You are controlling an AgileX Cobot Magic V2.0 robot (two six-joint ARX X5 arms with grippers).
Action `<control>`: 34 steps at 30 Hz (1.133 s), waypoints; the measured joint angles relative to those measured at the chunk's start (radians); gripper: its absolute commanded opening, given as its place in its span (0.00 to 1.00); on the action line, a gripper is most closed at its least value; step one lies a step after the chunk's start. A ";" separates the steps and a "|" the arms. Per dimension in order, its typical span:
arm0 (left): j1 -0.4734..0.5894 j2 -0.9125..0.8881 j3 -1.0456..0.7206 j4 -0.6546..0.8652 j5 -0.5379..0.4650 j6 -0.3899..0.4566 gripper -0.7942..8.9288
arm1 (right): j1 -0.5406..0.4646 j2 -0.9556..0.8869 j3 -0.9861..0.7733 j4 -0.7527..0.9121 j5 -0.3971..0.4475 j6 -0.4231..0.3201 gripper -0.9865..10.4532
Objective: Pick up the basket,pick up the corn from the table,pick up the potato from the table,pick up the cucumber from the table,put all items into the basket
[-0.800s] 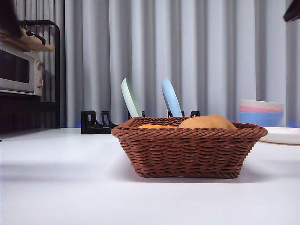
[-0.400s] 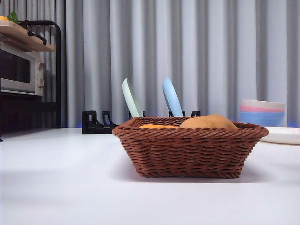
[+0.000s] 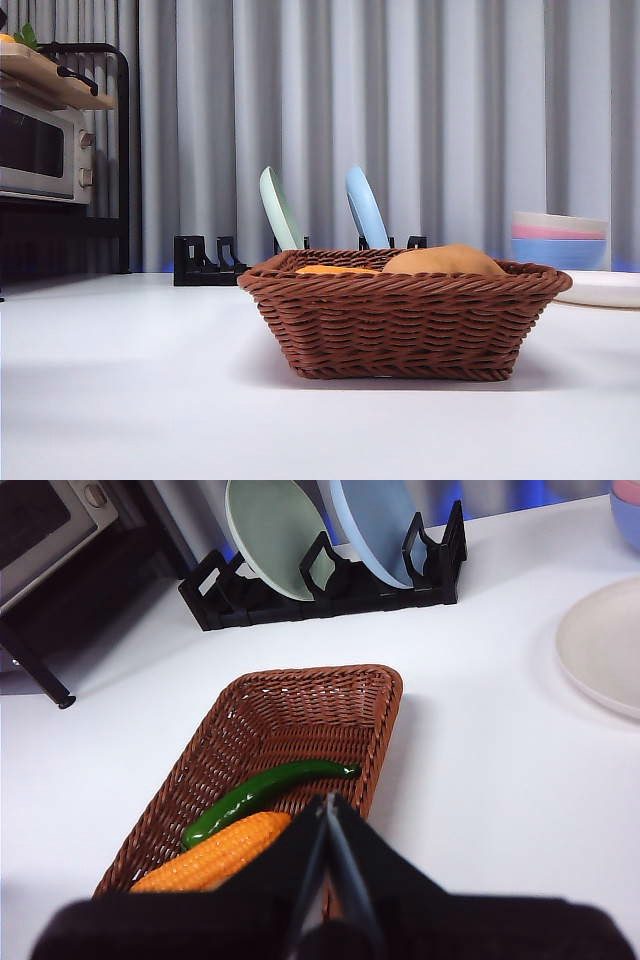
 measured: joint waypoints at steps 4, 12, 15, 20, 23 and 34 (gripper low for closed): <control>0.031 -0.054 -0.002 -0.031 0.005 0.034 0.08 | 0.000 0.000 0.000 0.000 0.000 0.000 0.09; 0.297 -0.204 -0.156 0.094 0.005 0.063 0.08 | 0.000 0.000 0.000 -0.001 0.000 0.000 0.09; 0.408 -0.266 -0.267 0.162 0.058 0.064 0.08 | 0.000 0.000 0.000 -0.001 0.000 0.000 0.09; 0.564 -0.356 -0.424 0.255 0.170 0.064 0.08 | 0.000 0.000 0.000 -0.001 0.000 0.000 0.09; 0.627 -0.396 -0.499 0.304 0.219 0.064 0.08 | 0.000 0.000 0.000 -0.001 0.000 0.000 0.09; 0.697 -0.447 -0.584 0.318 0.255 0.080 0.08 | 0.000 0.000 0.000 -0.001 0.000 0.000 0.09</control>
